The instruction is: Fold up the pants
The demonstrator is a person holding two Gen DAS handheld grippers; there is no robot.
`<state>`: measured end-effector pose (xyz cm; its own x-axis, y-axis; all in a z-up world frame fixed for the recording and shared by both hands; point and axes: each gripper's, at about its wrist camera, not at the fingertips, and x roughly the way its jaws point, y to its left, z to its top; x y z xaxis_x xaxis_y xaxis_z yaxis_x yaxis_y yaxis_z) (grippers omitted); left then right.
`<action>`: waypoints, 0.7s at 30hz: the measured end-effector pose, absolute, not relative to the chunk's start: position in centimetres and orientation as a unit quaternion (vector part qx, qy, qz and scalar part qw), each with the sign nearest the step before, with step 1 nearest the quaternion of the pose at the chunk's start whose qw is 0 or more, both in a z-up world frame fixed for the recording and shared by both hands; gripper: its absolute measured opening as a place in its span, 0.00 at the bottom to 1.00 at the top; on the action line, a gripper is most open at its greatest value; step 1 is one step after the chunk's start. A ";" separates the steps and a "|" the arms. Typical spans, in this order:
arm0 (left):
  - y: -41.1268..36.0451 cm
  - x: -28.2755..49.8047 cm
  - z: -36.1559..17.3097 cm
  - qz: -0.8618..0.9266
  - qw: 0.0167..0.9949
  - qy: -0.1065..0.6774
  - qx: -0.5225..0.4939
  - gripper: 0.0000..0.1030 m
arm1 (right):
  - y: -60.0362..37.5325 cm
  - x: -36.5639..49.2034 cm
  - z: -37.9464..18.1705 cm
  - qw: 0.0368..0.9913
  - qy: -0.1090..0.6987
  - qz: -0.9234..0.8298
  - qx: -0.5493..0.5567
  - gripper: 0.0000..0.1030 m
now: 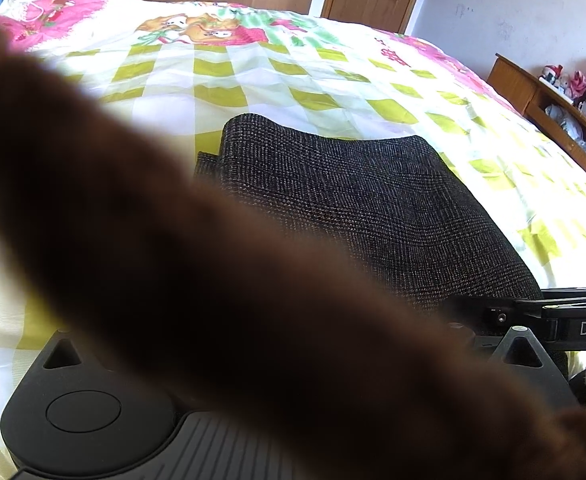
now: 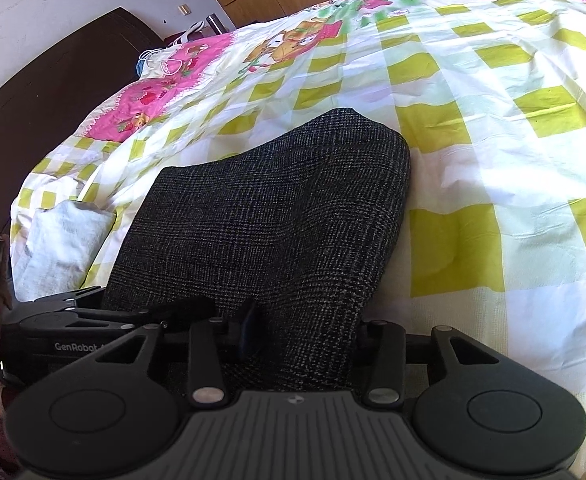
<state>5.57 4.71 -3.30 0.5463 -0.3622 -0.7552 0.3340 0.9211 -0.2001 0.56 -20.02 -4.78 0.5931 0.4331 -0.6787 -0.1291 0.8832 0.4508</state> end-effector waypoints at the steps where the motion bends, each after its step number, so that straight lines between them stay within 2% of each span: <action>1: 4.7 5.6 -3.3 -0.198 0.879 0.434 -0.017 1.00 | -20.0 0.5 -4.7 0.875 0.420 0.160 0.178 0.52; 11: 4.9 5.0 -2.5 -0.212 0.886 0.412 -0.021 0.99 | -19.8 0.2 -4.3 0.885 0.406 0.159 0.167 0.50; 21: 4.3 5.1 -2.9 -0.203 0.883 0.424 0.001 1.00 | -19.1 0.8 -4.9 0.882 0.416 0.161 0.152 0.63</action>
